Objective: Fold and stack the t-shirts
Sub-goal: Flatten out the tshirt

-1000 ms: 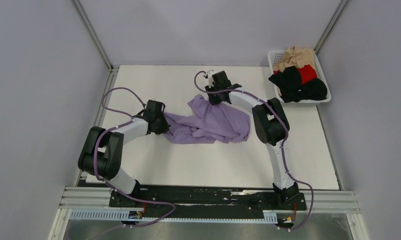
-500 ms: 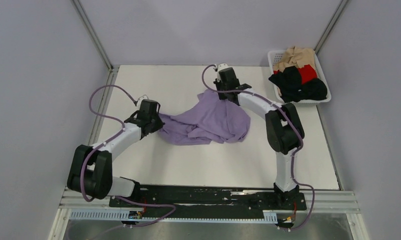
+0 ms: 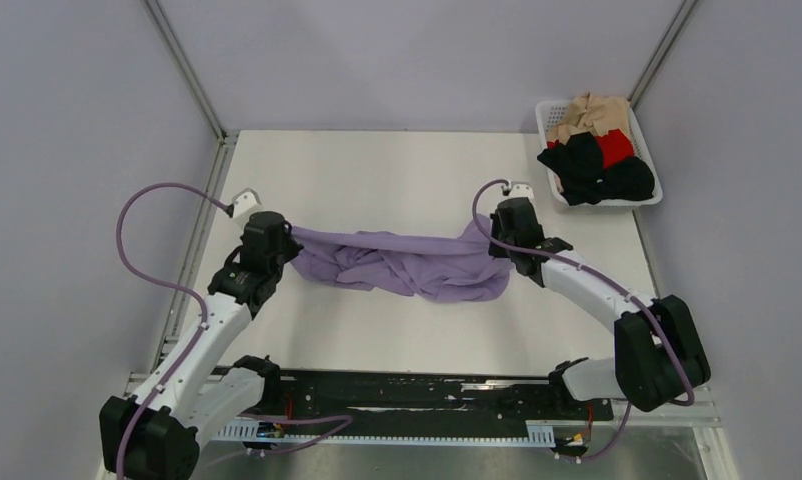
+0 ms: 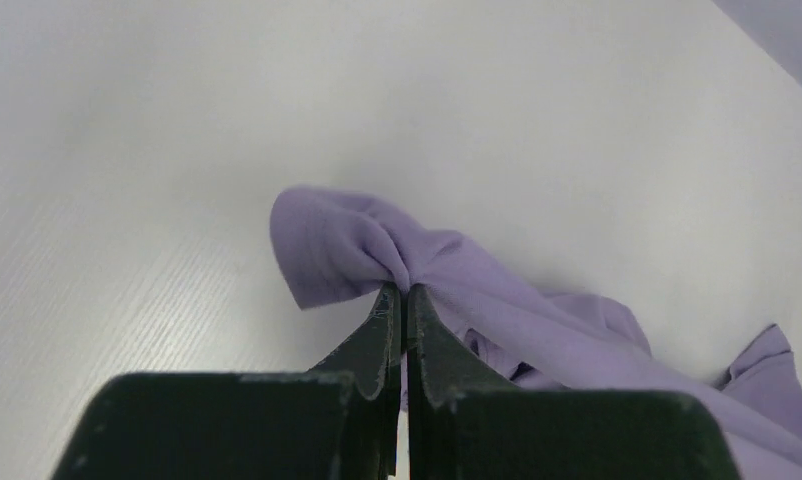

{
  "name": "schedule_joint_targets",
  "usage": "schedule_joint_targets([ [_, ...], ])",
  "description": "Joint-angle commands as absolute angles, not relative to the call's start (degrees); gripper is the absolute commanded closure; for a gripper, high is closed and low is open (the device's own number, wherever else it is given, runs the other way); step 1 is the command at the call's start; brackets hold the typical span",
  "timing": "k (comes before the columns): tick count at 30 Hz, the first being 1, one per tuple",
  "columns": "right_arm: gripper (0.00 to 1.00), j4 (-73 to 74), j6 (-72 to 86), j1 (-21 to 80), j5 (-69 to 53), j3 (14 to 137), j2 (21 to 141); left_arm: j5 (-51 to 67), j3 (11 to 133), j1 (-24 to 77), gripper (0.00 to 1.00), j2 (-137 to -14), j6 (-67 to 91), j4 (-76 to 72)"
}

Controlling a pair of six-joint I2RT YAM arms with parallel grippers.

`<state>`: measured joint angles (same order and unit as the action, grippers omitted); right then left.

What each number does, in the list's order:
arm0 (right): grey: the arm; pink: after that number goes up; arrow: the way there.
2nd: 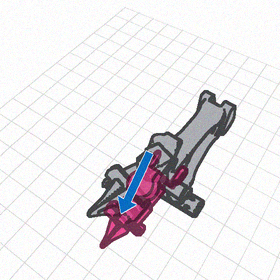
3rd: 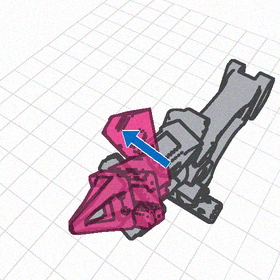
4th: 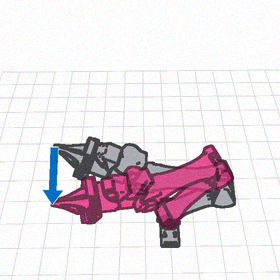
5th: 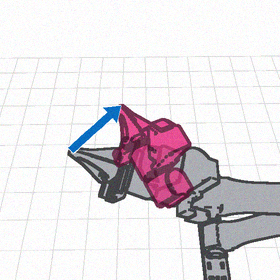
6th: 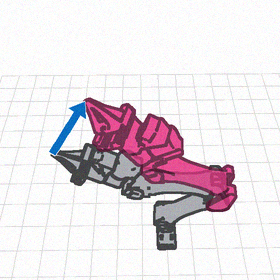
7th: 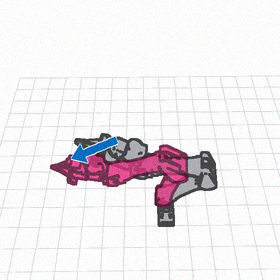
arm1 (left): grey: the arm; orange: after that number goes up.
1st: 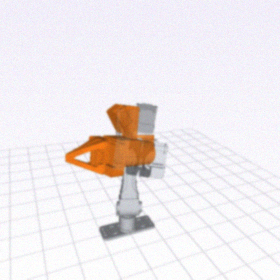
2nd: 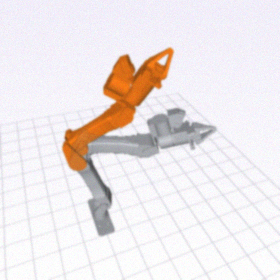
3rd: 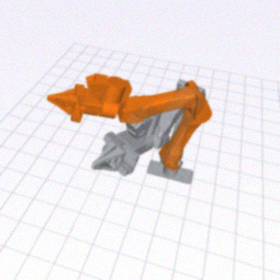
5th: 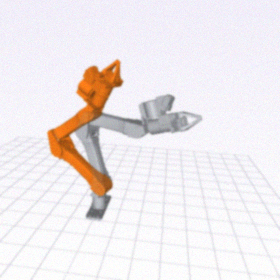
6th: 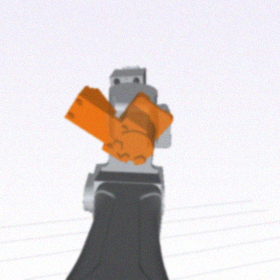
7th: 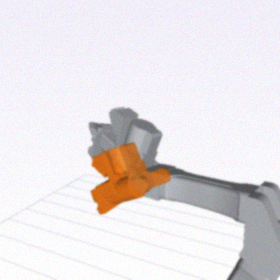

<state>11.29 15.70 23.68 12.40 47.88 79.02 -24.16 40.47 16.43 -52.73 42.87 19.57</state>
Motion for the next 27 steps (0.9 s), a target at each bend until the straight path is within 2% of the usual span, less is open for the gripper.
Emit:
schedule_joint_targets([
  [1,0.99,9.4,24.1,22.8,16.9,41.9,73.7,-26.1,38.7,16.3,1.0,-50.3,40.7,20.6],
  [7,1.0,8.0,19.1,22.8,10.2,45.7,61.7,-12.8,42.6,16.3,1.0,-47.2,35.3,12.7],
  [18,1.0,10.5,12.2,22.8,-11.1,61.8,36.8,-2.2,65.2,16.3,1.0,-35.5,28.0,10.7],
  [27,1.0,15.5,16.8,22.8,-23.1,74.5,32.2,4.5,78.6,16.3,1.0,-30.5,25.9,9.9],
])
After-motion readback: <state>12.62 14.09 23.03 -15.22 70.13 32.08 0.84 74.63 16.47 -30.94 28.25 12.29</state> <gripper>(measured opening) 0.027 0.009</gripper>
